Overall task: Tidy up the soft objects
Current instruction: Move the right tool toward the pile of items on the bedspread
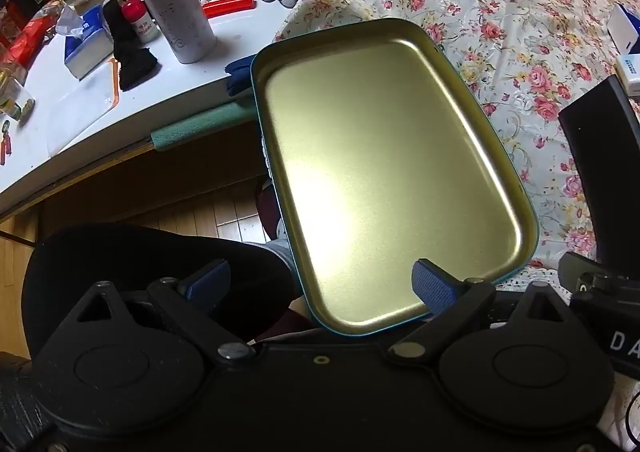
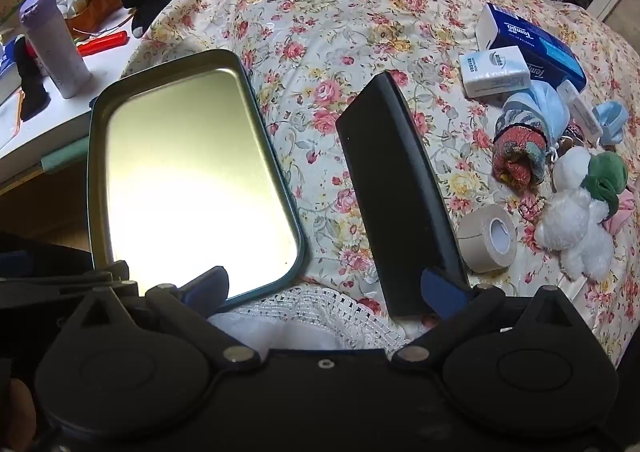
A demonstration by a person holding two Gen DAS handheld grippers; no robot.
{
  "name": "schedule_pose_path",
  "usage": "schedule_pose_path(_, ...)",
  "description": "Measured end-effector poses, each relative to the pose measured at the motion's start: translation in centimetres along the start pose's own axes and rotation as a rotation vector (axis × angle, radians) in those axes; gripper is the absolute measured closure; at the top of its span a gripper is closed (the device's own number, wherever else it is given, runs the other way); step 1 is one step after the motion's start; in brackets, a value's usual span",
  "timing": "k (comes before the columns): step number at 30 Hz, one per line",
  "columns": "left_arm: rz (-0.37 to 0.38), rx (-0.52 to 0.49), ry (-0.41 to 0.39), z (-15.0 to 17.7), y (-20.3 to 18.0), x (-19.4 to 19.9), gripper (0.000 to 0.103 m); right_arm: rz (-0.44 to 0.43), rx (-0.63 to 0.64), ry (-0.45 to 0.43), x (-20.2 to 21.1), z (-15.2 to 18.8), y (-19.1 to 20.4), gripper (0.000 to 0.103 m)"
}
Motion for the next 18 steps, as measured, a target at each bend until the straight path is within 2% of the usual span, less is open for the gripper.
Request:
schedule_pose_path(7,-0.010,-0.002,-0.003,0.0,0.5,0.0,0.008,0.002,-0.001,0.004,-0.5,0.3,0.0,0.001)
schedule_pose_path(11,-0.041,-0.008,-0.003,0.1,0.3,0.0,0.008,-0.012,-0.016,0.022,-0.5,0.5,-0.1,0.001)
schedule_pose_path(18,-0.041,-0.009,-0.004,0.1,0.2,-0.1,0.008,-0.026,-0.050,0.057,-0.9,0.4,-0.6,0.001)
Point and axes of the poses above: each gripper's, at about its wrist camera, not at the fingertips, and x roughly against the way its jaws point, y to its left, z to its underside, the point moved 2 cm from there along -x, roughly the way its jaws point, and after that the axes turned 11 degrees about -z, right-handed, at the moved point
